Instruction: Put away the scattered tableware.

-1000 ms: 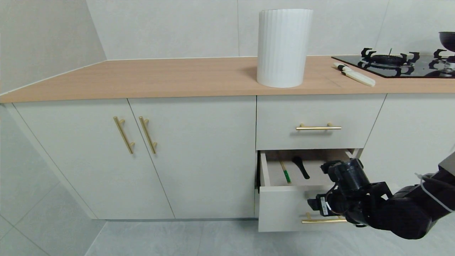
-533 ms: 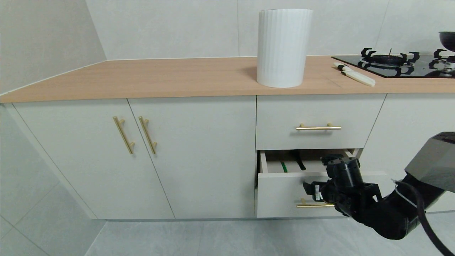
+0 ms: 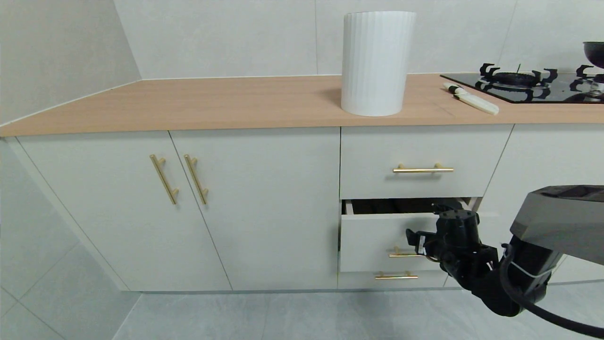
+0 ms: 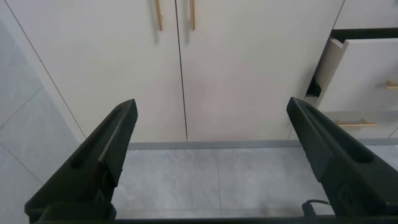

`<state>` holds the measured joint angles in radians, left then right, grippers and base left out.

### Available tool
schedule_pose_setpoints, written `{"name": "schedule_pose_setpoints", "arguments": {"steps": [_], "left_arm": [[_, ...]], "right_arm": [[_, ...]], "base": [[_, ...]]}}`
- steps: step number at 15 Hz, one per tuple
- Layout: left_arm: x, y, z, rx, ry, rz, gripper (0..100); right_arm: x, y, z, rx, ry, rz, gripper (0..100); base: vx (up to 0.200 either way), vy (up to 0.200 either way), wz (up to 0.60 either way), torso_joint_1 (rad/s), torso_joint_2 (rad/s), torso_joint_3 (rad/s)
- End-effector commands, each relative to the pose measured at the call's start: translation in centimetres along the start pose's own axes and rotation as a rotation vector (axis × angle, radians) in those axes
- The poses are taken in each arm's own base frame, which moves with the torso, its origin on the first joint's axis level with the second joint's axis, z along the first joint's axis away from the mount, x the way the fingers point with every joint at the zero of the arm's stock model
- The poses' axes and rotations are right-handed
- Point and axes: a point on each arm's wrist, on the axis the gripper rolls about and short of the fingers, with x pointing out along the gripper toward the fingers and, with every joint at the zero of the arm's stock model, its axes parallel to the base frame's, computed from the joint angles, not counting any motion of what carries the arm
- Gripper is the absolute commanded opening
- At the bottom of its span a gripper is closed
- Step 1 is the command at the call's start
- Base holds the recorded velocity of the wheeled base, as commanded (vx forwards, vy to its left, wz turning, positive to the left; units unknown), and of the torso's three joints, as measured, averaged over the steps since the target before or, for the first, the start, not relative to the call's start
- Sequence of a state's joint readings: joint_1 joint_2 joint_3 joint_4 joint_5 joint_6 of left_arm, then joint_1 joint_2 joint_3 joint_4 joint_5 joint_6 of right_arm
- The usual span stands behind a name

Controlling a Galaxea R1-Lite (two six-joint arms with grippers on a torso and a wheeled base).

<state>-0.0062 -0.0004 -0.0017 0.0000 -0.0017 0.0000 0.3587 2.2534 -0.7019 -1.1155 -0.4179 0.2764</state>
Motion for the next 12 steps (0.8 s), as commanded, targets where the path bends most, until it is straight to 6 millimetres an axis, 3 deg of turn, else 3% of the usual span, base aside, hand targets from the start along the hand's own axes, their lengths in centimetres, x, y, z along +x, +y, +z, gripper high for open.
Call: {"name": "schedule_pose_setpoints", "arguments": {"steps": [1, 12], "left_arm": [[0.0, 0.0, 0.0, 0.000, 0.001, 0.000, 100], [0.0, 0.0, 0.0, 0.000, 0.001, 0.000, 100]], "right_arm": [[0.9, -0.2, -0.6, 0.003, -0.001, -0.015, 100], [6.7, -1.1, -0.7, 0.099, -0.180, -0.150, 100]], "base": [[0.000, 0.000, 0.00, 0.000, 0.00, 0.000], [0.000, 0.000, 0.00, 0.000, 0.00, 0.000]]}}
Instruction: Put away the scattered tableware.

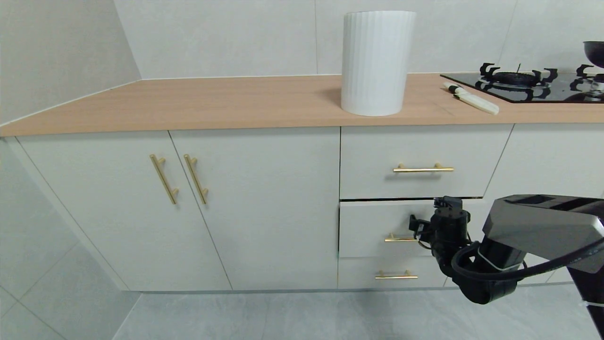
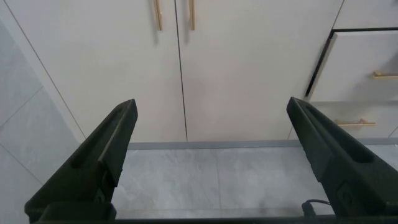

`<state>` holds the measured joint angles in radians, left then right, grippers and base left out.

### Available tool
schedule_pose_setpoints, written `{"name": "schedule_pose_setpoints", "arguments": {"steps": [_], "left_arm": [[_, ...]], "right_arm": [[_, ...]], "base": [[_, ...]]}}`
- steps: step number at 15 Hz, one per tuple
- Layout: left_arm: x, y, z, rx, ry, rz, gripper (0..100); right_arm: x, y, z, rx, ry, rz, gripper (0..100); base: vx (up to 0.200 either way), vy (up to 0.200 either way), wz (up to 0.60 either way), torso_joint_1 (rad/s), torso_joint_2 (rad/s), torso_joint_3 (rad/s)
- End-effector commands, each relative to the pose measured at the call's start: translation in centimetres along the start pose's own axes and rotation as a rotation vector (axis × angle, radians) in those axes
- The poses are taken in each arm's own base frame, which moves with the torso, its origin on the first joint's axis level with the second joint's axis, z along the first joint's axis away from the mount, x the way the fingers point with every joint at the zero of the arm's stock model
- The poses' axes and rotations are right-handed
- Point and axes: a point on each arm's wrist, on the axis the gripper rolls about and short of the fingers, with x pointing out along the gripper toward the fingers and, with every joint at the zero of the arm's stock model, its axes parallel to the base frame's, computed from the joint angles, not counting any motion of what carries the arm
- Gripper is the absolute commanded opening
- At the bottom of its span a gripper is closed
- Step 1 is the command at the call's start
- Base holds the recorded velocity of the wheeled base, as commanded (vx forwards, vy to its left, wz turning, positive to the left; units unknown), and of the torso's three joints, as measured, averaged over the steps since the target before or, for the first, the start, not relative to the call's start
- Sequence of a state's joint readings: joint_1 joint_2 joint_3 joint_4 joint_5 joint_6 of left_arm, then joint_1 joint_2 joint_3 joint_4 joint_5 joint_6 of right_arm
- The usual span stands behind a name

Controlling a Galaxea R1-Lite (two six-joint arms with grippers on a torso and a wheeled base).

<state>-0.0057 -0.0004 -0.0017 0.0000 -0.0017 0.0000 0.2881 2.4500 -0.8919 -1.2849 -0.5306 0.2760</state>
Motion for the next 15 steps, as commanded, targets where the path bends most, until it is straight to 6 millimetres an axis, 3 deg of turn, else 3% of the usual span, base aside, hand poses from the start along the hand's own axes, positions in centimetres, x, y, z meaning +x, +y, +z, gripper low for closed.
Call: {"name": "schedule_pose_setpoints", "arguments": {"steps": [1, 11, 15], "left_arm": [[0.0, 0.0, 0.0, 0.000, 0.001, 0.000, 100], [0.0, 0.0, 0.0, 0.000, 0.001, 0.000, 100], [0.0, 0.0, 0.0, 0.000, 0.002, 0.000, 100]], "right_arm": [[1.1, -0.3, -0.3, 0.010, -0.017, -0.028, 100], [2.8, -0.3, 0.8, 0.052, -0.095, -0.102, 100], [2.5, -0.6, 1.0, 0.045, -0.086, -0.106, 100]], "base": [[0.000, 0.000, 0.00, 0.000, 0.00, 0.000], [0.000, 0.000, 0.00, 0.000, 0.00, 0.000], [0.000, 0.000, 0.00, 0.000, 0.00, 0.000]]}}
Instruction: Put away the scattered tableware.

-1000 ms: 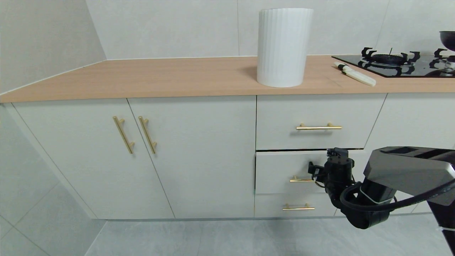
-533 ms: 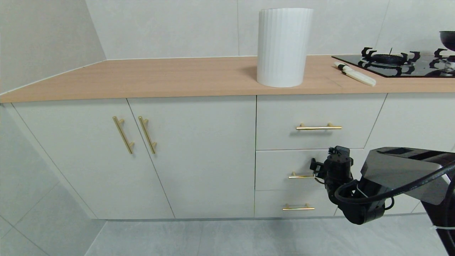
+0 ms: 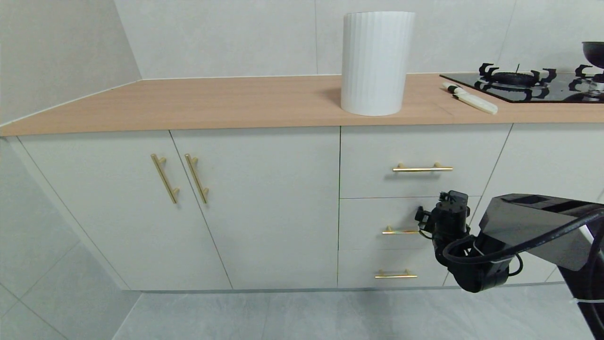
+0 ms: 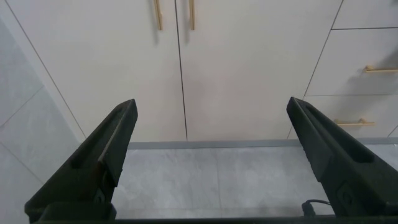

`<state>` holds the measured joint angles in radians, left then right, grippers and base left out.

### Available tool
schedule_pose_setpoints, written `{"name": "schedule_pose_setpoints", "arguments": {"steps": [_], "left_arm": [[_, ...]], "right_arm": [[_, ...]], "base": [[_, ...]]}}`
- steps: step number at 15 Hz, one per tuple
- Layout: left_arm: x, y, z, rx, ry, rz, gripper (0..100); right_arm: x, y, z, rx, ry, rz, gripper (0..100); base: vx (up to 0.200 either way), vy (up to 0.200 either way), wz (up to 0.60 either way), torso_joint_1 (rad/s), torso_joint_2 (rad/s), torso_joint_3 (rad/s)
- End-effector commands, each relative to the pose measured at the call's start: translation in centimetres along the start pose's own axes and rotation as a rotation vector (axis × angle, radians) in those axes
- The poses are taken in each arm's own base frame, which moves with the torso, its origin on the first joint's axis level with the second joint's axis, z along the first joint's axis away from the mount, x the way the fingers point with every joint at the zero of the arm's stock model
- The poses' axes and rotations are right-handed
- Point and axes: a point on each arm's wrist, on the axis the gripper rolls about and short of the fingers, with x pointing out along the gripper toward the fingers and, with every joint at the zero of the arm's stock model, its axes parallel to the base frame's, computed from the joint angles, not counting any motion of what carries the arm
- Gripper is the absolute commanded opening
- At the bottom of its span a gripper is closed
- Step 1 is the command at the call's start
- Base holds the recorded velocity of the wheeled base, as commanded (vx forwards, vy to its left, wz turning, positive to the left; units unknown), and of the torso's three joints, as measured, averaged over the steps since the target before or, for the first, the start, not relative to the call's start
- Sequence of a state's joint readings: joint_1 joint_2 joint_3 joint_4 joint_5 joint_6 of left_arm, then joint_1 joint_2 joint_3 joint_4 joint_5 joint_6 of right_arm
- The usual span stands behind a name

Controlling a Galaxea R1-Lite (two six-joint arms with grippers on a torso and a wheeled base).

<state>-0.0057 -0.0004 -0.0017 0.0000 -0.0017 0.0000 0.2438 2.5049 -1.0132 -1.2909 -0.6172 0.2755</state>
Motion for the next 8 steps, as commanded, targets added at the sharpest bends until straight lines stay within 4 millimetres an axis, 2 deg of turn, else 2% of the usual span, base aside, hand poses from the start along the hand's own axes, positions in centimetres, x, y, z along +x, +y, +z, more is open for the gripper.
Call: {"name": "schedule_pose_setpoints", "arguments": {"steps": [1, 4, 5, 6, 7, 8], "left_arm": [[0.0, 0.0, 0.0, 0.000, 0.001, 0.000, 100], [0.0, 0.0, 0.0, 0.000, 0.001, 0.000, 100], [0.0, 0.0, 0.0, 0.000, 0.001, 0.000, 100], [0.0, 0.0, 0.0, 0.000, 0.001, 0.000, 100], [0.0, 0.0, 0.0, 0.000, 0.001, 0.000, 100], [0.0, 0.0, 0.0, 0.000, 0.001, 0.000, 100]], "right_arm": [[-0.9, -0.4, 0.7, -0.008, 0.012, 0.007, 100], [-4.1, -1.0, 2.9, -0.028, 0.054, 0.087, 100], [-7.8, -1.7, 5.5, -0.047, 0.098, 0.166, 100], [-9.9, -2.2, 6.5, -0.065, 0.128, 0.200, 100], [-13.0, -3.0, 8.3, -0.076, 0.148, 0.264, 100], [-14.6, -3.7, 9.3, -0.091, 0.149, 0.275, 100]], "base": [[0.000, 0.000, 0.00, 0.000, 0.00, 0.000], [0.000, 0.000, 0.00, 0.000, 0.00, 0.000], [0.000, 0.000, 0.00, 0.000, 0.00, 0.000], [0.000, 0.000, 0.00, 0.000, 0.00, 0.000], [0.000, 0.000, 0.00, 0.000, 0.00, 0.000], [0.000, 0.000, 0.00, 0.000, 0.00, 0.000]]}}
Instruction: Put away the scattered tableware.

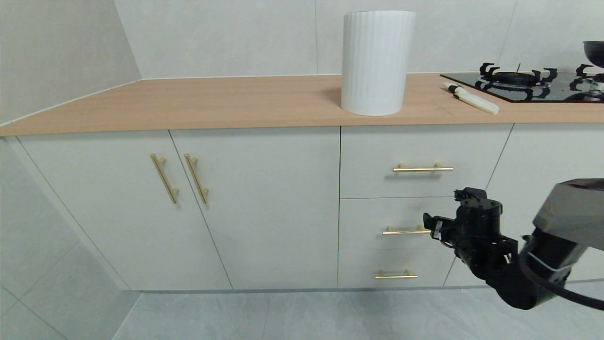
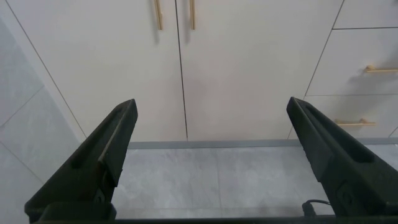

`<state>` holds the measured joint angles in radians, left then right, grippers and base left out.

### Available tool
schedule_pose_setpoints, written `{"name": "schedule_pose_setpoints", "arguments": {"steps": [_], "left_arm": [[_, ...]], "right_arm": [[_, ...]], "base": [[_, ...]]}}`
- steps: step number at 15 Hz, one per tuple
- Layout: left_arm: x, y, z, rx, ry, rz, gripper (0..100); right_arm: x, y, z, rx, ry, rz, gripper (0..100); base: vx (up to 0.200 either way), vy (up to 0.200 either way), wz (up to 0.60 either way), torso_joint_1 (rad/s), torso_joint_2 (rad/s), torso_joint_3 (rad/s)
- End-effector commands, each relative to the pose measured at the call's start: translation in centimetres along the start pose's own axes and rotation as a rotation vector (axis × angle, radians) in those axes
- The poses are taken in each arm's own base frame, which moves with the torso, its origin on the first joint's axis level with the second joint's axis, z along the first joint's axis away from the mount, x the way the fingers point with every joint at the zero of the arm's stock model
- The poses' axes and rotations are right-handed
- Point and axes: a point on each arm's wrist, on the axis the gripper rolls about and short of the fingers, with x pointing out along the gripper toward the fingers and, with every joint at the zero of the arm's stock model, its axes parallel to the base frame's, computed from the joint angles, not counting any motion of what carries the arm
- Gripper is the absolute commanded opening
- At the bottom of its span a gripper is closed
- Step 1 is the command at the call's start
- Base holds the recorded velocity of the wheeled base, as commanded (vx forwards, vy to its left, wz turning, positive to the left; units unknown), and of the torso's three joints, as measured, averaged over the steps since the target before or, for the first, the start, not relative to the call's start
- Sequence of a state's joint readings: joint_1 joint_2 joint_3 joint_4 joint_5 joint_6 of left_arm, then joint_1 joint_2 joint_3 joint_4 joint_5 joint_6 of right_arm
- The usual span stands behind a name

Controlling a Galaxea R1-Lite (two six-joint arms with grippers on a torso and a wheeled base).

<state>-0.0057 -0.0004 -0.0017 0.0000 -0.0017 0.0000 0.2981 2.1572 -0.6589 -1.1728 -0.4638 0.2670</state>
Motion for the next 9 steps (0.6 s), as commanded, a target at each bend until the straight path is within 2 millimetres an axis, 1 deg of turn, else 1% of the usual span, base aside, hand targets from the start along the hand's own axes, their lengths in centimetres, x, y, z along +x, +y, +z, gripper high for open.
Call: {"name": "schedule_pose_setpoints", "arguments": {"steps": [1, 2, 3, 4, 5, 6, 8, 9], "left_arm": [[0.0, 0.0, 0.0, 0.000, 0.001, 0.000, 100], [0.0, 0.0, 0.0, 0.000, 0.001, 0.000, 100], [0.0, 0.0, 0.0, 0.000, 0.001, 0.000, 100], [0.0, 0.0, 0.0, 0.000, 0.001, 0.000, 100], [0.0, 0.0, 0.0, 0.000, 0.001, 0.000, 100], [0.0, 0.0, 0.0, 0.000, 0.001, 0.000, 100], [0.0, 0.0, 0.0, 0.000, 0.001, 0.000, 100], [0.0, 0.0, 0.0, 0.000, 0.001, 0.000, 100]], "right_arm": [[-9.9, -2.1, 4.4, -0.031, -0.033, 0.091, 100], [-11.1, -2.7, 5.0, -0.029, -0.058, 0.077, 100], [-13.9, -4.4, 5.6, -0.015, -0.111, 0.034, 100], [-15.9, -5.6, 5.8, -0.013, -0.142, 0.018, 100], [-16.8, -6.2, 5.8, -0.010, -0.158, 0.015, 100], [-20.0, -8.1, 5.9, -0.012, -0.227, 0.011, 100], [-24.3, -10.8, 5.8, -0.030, -0.338, -0.033, 100], [-25.8, -12.2, 5.4, -0.037, -0.361, -0.089, 100]], "base": [[0.000, 0.000, 0.00, 0.000, 0.00, 0.000], [0.000, 0.000, 0.00, 0.000, 0.00, 0.000], [0.000, 0.000, 0.00, 0.000, 0.00, 0.000], [0.000, 0.000, 0.00, 0.000, 0.00, 0.000], [0.000, 0.000, 0.00, 0.000, 0.00, 0.000], [0.000, 0.000, 0.00, 0.000, 0.00, 0.000], [0.000, 0.000, 0.00, 0.000, 0.00, 0.000], [0.000, 0.000, 0.00, 0.000, 0.00, 0.000]]}}
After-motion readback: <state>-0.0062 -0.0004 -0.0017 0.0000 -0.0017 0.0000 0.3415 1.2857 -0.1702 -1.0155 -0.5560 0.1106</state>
